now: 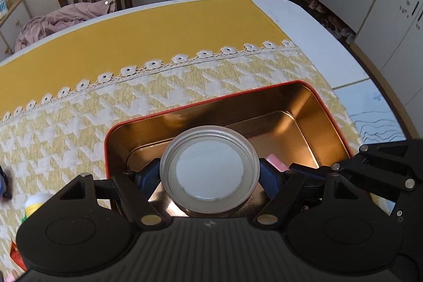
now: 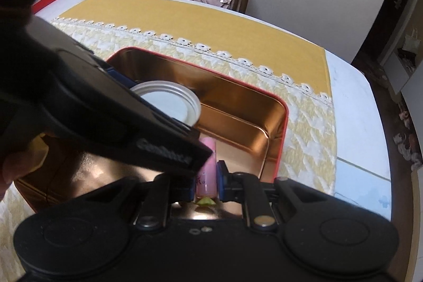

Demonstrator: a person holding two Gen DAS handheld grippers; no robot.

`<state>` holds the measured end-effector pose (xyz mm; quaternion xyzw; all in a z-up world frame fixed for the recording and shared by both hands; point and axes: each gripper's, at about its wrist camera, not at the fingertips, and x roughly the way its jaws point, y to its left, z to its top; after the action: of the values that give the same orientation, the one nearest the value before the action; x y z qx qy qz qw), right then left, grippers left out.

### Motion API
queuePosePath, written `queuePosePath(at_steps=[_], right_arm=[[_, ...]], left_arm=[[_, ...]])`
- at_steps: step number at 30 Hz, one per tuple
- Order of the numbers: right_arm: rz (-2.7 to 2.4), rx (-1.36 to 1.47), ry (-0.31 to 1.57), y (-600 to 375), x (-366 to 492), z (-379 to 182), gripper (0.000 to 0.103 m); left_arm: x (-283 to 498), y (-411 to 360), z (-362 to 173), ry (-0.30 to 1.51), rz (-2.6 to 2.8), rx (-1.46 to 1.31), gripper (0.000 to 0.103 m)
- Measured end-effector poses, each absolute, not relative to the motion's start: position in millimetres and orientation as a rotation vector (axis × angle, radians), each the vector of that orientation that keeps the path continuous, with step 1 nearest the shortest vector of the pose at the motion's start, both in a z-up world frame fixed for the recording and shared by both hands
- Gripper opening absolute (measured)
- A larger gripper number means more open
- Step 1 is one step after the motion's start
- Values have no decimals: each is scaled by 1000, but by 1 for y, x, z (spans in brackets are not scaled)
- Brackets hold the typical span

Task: Organize rigid objects
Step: 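Lower the round tin and pink tube into the red box, opening both grippers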

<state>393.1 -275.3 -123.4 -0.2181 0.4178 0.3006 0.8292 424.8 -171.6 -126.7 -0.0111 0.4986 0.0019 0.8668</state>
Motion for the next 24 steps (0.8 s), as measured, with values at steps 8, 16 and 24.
queuePosePath(at_steps=[8,16,24], right_arm=[[670,-463,896,-279,389,-120,24],[682,-398,888,-299,383,-108,33],[690,-333,889,-315,379,-95,42]], left_arm=[[429,-182,-133,1061,13,37,77],[419,-181,-123,1042,17,-13,77],[409,-179,-106,986,19,-20,77]])
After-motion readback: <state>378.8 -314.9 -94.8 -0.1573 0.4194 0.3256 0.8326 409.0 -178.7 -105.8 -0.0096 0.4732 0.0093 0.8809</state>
